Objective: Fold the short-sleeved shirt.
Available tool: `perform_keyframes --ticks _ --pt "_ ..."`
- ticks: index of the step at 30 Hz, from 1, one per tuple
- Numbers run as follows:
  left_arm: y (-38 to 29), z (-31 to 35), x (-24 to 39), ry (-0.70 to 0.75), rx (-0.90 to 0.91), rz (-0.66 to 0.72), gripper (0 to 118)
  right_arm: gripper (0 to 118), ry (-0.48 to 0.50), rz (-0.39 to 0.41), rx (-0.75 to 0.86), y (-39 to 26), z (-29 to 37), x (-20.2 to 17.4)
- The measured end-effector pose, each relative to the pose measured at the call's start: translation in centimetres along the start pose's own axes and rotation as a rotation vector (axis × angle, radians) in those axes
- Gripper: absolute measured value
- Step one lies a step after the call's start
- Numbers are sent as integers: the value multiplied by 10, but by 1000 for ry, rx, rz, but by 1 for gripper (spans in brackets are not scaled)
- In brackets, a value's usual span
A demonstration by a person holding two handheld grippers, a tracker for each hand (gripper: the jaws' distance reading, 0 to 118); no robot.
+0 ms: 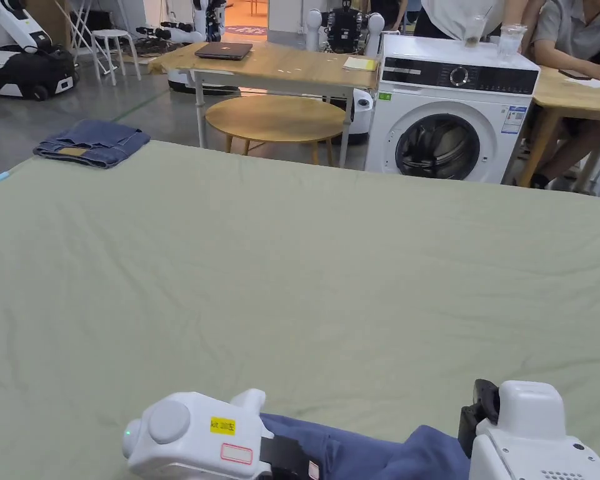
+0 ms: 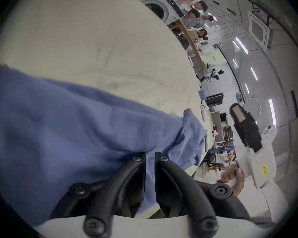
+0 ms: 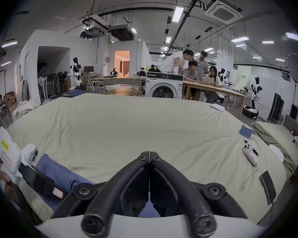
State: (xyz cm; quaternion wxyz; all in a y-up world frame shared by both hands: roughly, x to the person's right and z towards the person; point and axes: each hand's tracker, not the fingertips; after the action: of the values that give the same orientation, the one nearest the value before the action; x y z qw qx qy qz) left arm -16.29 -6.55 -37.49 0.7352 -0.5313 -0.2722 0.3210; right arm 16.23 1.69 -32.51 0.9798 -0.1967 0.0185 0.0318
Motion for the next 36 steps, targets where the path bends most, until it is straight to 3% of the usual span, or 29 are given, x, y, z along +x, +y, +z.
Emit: perform_keyframes --ticks 3,8,10,14,18,24,27,28,29,30,32,34,36 --pt "8 46 -5 -31 97 -5 6 0 1 -3 11 3 1 1" --pt "17 114 -33 90 223 -10 8 0 8 1 41 9 4 -6" --pt "17 130 -48 108 231 7 19 0 8 -3 57 10 4 -8" --pt "11 144 -82 70 219 27 57 0 9 -17 92 15 10 -13" --pt "0 129 -102 4 184 60 58 0 14 -27 118 19 17 -16" --pt "-5 82 -127 -219 95 126 58 0 14 -32 117 22 20 -17" --pt "0 74 -147 -300 168 197 54 0 10 -29 116 23 24 -18" --pt "0 71 -147 -315 164 183 45 0 9 -27 116 23 25 -19" --pt "-2 74 -142 -296 161 170 21 0 8 -24 115 23 25 -19" --pt "-2 73 -138 -238 166 154 7 0 6 -23 113 23 25 -19" --pt "-3 70 -135 -124 149 143 5 0 6 -23 107 23 25 -19" --pt "-4 77 -131 -176 175 146 4 0 4 -21 105 23 27 -19" --pt "-3 84 -120 -137 186 116 3 0 1 -13 101 22 26 -18"
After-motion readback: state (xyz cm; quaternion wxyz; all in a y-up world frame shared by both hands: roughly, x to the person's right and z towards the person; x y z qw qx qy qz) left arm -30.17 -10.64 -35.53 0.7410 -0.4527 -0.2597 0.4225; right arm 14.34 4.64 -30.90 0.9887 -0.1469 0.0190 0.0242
